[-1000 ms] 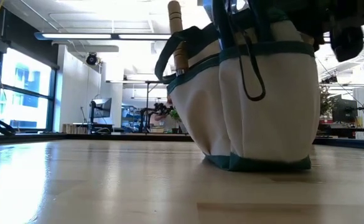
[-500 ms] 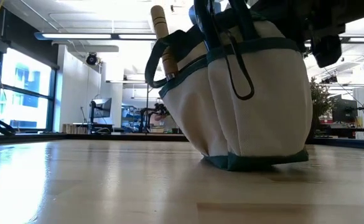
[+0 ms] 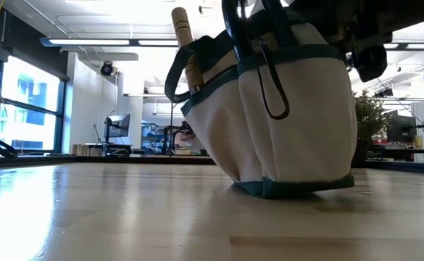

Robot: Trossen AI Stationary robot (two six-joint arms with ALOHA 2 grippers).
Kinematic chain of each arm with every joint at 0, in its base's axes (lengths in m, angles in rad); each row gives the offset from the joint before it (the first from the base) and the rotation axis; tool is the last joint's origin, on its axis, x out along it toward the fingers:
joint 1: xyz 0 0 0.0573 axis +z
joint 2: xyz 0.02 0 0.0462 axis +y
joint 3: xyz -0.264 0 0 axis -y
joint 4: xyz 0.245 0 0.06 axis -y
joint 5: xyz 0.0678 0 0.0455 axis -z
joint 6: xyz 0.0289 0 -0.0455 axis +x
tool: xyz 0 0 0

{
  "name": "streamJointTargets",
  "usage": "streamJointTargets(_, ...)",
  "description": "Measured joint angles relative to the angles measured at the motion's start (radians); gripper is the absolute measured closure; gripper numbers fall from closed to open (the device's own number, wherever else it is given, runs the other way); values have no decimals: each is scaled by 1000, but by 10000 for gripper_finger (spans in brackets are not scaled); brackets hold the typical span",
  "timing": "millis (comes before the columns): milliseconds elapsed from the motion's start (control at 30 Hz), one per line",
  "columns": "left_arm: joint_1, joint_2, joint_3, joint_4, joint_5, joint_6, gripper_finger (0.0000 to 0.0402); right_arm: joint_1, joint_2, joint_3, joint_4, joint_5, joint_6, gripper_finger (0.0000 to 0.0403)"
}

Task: Pick & Place Garden tools in Gardening bag
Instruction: Put the trowel into the gardening bag

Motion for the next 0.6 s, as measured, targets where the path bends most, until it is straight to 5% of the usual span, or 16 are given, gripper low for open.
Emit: streamJointTargets(600, 0, 0, 0, 0, 3, -9, 217, 25, 0, 0, 15, -27, -22, 303)
